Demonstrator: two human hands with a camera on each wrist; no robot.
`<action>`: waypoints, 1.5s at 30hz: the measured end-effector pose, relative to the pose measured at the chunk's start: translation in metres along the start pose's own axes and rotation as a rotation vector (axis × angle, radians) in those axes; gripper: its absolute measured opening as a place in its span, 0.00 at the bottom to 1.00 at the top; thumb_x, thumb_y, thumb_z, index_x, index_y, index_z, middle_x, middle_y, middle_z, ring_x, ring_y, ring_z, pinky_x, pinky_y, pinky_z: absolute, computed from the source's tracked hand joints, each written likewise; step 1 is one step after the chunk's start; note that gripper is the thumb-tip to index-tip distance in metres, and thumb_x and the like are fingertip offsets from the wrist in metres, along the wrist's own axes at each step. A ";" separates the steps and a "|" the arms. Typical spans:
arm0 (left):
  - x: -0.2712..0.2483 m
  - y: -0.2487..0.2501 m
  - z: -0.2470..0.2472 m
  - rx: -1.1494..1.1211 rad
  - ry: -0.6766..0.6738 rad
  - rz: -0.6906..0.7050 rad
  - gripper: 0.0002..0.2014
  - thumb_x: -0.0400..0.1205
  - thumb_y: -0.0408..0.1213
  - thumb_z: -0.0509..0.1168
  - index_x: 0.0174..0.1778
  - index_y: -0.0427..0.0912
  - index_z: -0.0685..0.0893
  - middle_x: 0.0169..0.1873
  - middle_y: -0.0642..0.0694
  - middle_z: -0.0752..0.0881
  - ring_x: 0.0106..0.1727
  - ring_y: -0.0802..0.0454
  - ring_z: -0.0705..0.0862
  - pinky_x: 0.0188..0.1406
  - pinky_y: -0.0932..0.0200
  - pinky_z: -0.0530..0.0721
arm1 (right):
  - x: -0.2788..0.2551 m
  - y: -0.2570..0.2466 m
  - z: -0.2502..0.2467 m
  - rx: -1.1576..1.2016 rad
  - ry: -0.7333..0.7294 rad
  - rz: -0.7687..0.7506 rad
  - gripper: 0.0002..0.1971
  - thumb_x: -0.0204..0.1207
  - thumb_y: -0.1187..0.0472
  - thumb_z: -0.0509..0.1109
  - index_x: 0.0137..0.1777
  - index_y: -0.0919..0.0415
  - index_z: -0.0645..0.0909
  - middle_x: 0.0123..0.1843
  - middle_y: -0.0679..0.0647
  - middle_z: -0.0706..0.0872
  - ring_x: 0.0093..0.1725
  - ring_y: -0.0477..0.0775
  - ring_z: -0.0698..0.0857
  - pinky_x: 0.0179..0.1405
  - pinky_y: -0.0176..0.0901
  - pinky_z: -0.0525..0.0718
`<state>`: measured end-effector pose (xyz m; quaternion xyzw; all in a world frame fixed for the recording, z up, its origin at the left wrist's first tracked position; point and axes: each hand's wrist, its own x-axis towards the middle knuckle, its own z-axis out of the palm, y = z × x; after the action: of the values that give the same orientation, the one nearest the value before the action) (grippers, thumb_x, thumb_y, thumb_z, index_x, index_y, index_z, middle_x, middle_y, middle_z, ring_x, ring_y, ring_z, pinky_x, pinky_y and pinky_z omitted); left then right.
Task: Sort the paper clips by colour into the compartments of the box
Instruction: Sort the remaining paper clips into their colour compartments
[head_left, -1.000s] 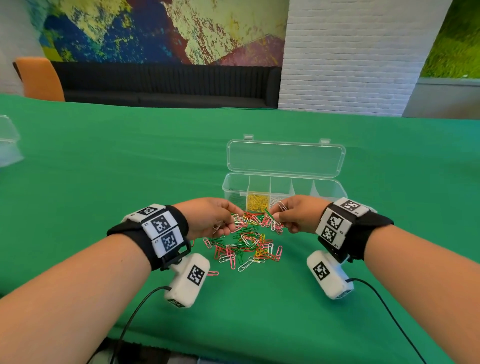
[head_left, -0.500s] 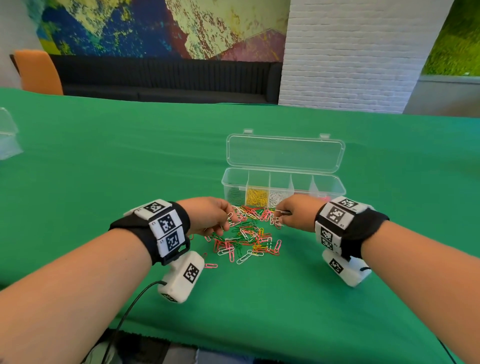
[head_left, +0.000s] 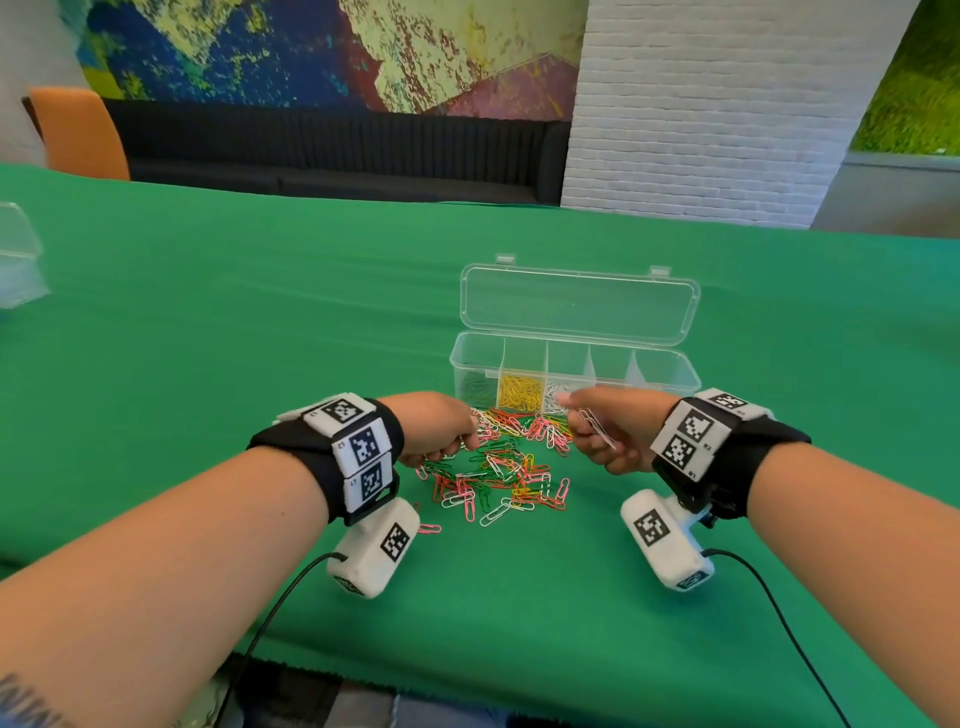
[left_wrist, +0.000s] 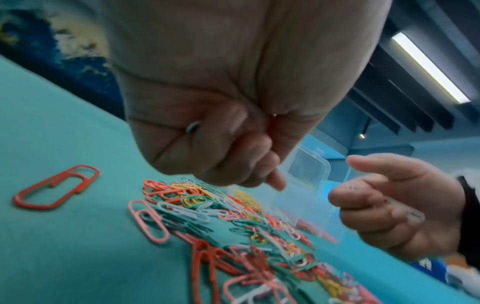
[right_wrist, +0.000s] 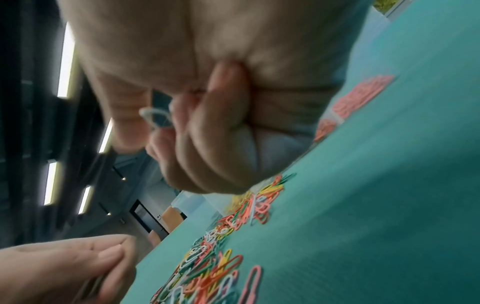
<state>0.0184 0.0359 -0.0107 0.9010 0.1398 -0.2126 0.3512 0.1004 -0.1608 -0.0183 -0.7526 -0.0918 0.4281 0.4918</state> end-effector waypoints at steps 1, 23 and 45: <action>-0.001 0.002 0.001 0.055 -0.001 0.017 0.13 0.87 0.36 0.50 0.40 0.43 0.76 0.25 0.50 0.69 0.23 0.56 0.64 0.19 0.66 0.62 | -0.001 0.001 0.001 -0.027 0.000 -0.001 0.22 0.80 0.49 0.60 0.26 0.56 0.66 0.18 0.47 0.68 0.13 0.42 0.62 0.09 0.26 0.58; 0.012 0.011 0.015 0.620 0.116 0.276 0.03 0.80 0.38 0.67 0.47 0.49 0.83 0.42 0.53 0.81 0.33 0.59 0.74 0.31 0.63 0.73 | 0.015 -0.009 0.010 -1.014 0.426 0.071 0.18 0.81 0.45 0.59 0.32 0.54 0.68 0.35 0.49 0.75 0.34 0.48 0.76 0.36 0.38 0.76; 0.011 -0.003 0.002 0.441 0.123 0.291 0.03 0.80 0.41 0.67 0.45 0.47 0.83 0.40 0.54 0.82 0.36 0.60 0.76 0.28 0.68 0.70 | 0.032 -0.014 0.015 -1.127 0.475 0.085 0.11 0.77 0.58 0.66 0.51 0.66 0.84 0.43 0.56 0.84 0.41 0.52 0.79 0.38 0.38 0.81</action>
<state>0.0263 0.0380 -0.0187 0.9776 -0.0200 -0.1301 0.1642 0.1128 -0.1255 -0.0265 -0.9747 -0.1622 0.1535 0.0076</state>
